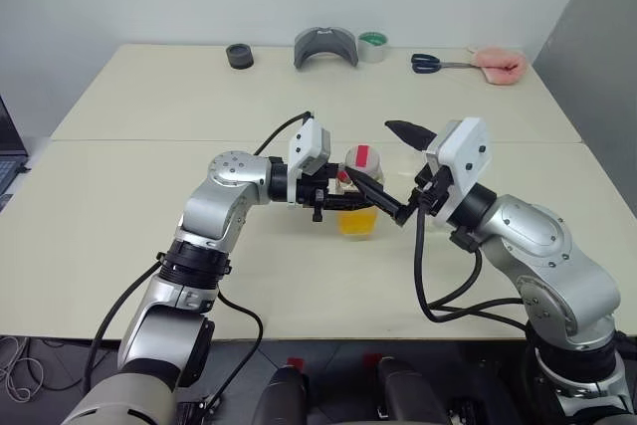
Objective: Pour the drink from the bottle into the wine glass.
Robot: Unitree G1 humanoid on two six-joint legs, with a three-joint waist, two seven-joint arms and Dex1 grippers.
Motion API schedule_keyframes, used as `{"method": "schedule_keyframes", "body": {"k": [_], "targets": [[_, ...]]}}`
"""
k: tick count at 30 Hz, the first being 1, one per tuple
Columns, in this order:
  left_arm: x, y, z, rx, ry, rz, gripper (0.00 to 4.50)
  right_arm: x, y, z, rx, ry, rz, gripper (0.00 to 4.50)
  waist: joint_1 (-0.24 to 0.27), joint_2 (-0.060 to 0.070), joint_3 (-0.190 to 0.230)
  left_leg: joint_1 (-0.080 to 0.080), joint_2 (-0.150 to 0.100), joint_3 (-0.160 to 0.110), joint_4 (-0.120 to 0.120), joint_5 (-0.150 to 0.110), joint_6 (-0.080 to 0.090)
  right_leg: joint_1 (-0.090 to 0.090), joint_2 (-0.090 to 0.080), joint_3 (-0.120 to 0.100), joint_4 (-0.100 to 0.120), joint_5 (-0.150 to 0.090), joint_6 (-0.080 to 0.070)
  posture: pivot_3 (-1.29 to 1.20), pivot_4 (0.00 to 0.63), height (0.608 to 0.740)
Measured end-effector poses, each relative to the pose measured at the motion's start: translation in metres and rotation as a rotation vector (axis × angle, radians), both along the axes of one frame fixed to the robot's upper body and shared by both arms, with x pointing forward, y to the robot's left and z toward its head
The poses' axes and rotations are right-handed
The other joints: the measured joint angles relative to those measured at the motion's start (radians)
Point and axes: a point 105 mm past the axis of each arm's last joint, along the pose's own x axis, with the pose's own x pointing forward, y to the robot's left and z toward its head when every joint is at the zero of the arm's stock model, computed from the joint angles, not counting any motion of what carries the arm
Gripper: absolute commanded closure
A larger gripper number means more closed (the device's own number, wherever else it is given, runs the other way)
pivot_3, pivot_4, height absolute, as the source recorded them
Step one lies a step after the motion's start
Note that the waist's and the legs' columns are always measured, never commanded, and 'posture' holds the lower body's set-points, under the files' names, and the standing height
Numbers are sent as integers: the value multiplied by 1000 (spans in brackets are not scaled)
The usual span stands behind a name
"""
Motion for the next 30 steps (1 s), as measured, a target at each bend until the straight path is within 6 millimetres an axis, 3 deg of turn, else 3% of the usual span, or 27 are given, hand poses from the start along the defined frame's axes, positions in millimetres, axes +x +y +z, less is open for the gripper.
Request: {"method": "schedule_keyframes", "body": {"k": [30], "targets": [[-1,-2,-4,14,10,-7,2703,-5,-10,-5,0,37,-5,0,0,0,0,0,0,0,0,0,0,0,0,0,0,0,0,0,150,740]]}}
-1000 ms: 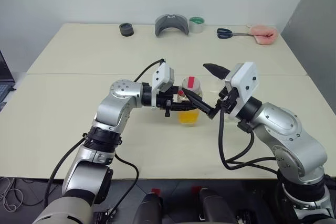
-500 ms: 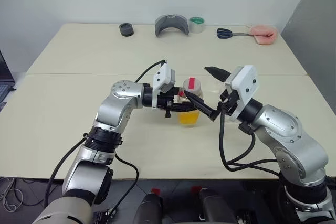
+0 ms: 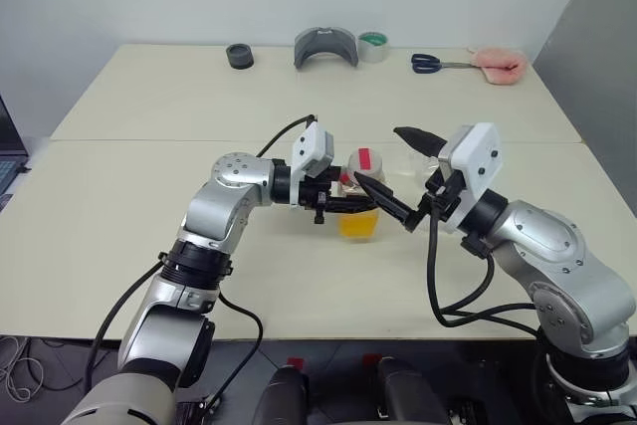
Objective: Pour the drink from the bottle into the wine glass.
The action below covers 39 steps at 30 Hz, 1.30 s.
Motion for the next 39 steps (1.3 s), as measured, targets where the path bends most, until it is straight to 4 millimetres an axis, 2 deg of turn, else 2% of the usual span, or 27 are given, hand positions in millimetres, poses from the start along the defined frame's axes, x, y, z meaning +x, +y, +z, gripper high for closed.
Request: {"method": "schedule_keyframes", "body": {"k": [39], "targets": [[3,6,-3,11,11,20,2703,2,-16,-1,-12,1,-58,0,0,0,0,0,0,0,0,0,0,0,0,0,0,0,0,0,150,740]]}}
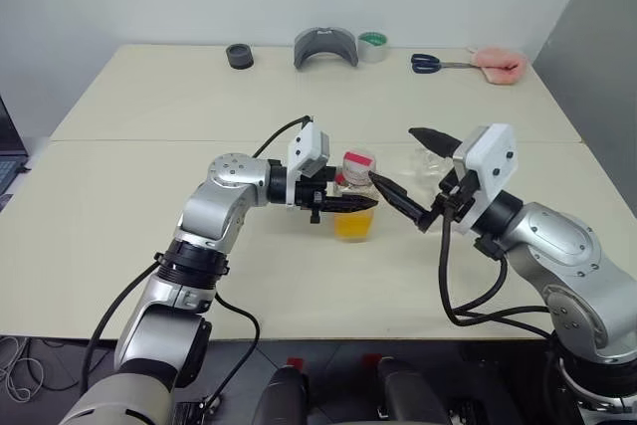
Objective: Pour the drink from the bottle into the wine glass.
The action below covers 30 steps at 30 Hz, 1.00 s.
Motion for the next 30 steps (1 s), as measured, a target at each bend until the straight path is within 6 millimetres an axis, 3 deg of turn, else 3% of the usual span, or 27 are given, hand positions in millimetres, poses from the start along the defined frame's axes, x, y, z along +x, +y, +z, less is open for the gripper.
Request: {"method": "schedule_keyframes", "body": {"k": [22,30], "targets": [[-1,-1,-1,-2,0,-7,2704,0,-5,-5,-22,18,-14,0,0,0,0,0,0,0,0,0,0,0,0,0,0,0,0,0,150,740],[-2,-1,-2,-2,3,-8,2704,-7,-13,-8,-89,52,52,0,0,0,0,0,0,0,0,0,0,0,0,0,0,0,0,0,150,740]]}}
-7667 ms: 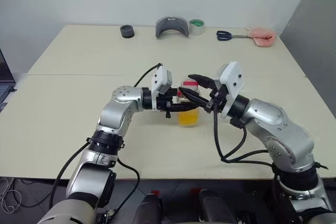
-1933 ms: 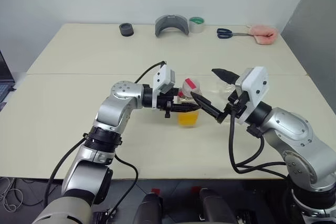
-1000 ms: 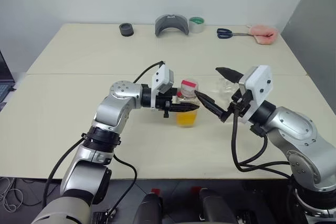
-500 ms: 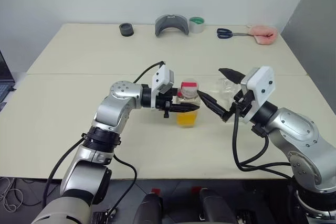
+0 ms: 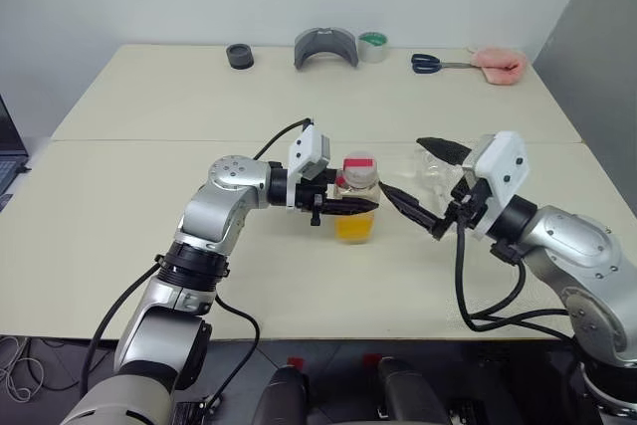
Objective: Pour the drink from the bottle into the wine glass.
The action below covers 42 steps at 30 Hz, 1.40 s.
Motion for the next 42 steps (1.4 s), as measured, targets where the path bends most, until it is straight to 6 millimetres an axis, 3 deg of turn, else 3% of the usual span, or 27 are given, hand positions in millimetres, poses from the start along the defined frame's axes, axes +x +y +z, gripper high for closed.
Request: {"method": "schedule_keyframes", "body": {"k": [9,19,29,42], "targets": [[0,0,0,-1,-1,0,2704,-9,3,4,33,63,105,0,0,0,0,0,0,0,0,0,0,0,0,0,0,0,0,0,150,740],[-1,-2,1,-6,-3,-7,2704,3,16,32,95,72,174,0,-1,0,0,0,0,0,0,0,0,0,0,0,0,0,0,0,150,740],[-2,-3,1,-9,-3,-13,2704,6,31,23,85,166,244,0,0,0,0,0,0,0,0,0,0,0,0,0,0,0,0,0,150,740],[-2,-4,1,-12,-2,-15,2704,14,39,13,50,165,244,0,0,0,0,0,0,0,0,0,0,0,0,0,0,0,0,0,150,740]]}}
